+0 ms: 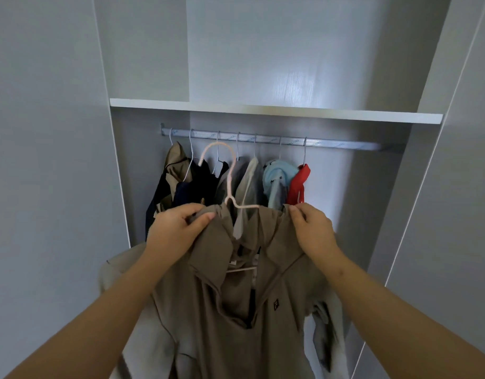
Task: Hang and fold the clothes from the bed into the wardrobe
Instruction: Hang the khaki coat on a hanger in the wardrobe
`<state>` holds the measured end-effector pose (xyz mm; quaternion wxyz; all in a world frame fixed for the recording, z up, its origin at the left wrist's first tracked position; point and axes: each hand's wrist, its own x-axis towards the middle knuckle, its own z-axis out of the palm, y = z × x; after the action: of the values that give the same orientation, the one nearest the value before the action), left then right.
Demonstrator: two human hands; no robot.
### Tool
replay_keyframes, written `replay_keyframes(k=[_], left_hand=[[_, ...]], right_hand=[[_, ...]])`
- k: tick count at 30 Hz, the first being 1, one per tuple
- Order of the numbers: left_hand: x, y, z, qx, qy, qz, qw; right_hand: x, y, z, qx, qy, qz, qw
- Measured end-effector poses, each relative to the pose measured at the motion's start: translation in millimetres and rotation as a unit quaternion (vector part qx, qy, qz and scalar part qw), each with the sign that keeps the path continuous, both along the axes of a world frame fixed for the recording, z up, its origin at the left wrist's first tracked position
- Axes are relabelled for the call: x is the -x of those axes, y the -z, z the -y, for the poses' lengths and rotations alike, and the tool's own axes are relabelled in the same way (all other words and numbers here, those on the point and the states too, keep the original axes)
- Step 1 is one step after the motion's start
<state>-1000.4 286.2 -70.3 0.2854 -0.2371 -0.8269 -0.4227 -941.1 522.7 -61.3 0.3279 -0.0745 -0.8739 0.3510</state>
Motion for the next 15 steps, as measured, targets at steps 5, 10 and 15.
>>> replay_keyframes(k=[5,10,15], left_hand=[[-2,5,1,0.085,0.102,0.008,0.991],[1,5,8,0.033,0.130,0.029,0.991],[4,4,13,-0.031,0.116,0.081,0.989]], right_hand=[[4,-9,-4,0.046,-0.029,-0.089,0.994],[9,-1,-7,0.178,-0.200,0.083,0.960],[1,8,-14,0.001,-0.082,0.212,0.974]])
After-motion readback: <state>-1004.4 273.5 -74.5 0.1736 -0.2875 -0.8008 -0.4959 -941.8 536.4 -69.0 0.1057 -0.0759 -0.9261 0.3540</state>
